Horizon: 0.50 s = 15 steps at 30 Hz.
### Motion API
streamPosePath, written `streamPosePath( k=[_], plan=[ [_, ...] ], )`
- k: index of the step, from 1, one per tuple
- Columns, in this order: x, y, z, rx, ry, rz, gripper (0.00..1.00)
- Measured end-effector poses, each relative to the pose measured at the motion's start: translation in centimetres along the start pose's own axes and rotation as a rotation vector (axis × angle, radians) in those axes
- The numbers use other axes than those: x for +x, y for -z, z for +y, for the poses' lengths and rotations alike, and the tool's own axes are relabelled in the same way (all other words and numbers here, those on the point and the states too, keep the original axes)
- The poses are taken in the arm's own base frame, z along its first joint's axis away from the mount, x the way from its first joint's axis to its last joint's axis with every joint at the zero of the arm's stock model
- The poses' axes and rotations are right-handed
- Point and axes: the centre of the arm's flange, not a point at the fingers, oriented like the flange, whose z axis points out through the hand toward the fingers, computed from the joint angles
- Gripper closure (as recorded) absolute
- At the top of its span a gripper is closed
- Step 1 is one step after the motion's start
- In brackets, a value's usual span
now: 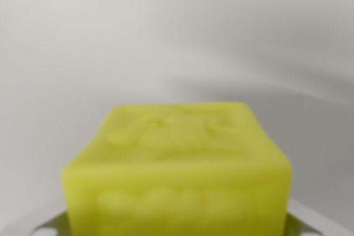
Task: Pick yellow cube
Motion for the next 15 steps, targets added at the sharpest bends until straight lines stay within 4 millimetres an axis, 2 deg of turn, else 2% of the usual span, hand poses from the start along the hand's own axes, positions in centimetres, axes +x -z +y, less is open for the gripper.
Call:
streamPosePath(
  k=[15],
  plan=[
    [0.0, 2.5, 0.0, 0.0, 0.0, 0.0, 1.0]
  ],
)
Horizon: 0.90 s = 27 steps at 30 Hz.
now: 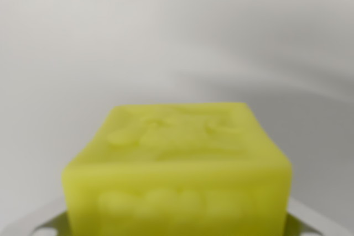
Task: Pick yellow cube
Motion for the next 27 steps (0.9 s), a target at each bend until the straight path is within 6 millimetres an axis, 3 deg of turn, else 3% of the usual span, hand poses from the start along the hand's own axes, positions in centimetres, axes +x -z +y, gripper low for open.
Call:
streamPosePath(
  k=[27],
  plan=[
    [0.0, 4.5, 0.0, 0.0, 0.0, -0.001, 1.0]
  ],
)
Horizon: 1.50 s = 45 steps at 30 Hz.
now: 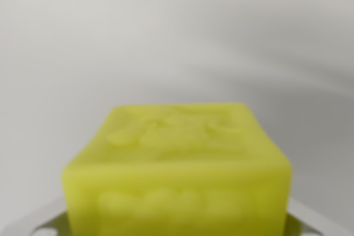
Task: Pick yellow cube
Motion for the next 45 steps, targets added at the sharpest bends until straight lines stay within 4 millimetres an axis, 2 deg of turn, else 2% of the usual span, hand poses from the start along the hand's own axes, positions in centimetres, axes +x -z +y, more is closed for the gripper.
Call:
streamPosePath(
  k=[45],
  plan=[
    [0.0, 7.5, 0.0, 0.0, 0.0, -0.001, 1.0]
  ],
)
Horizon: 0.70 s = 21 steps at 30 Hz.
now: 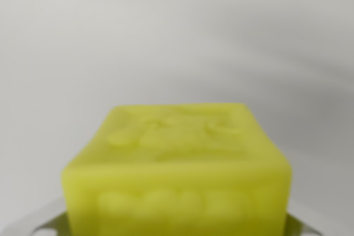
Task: Pick yellow cube
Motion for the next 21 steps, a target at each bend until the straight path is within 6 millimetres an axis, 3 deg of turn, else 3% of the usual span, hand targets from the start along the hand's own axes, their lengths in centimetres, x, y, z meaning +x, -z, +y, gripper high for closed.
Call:
streamPosePath(
  k=[21],
  plan=[
    [0.0, 3.1, 0.0, 0.0, 0.0, 0.0, 1.0]
  ],
)
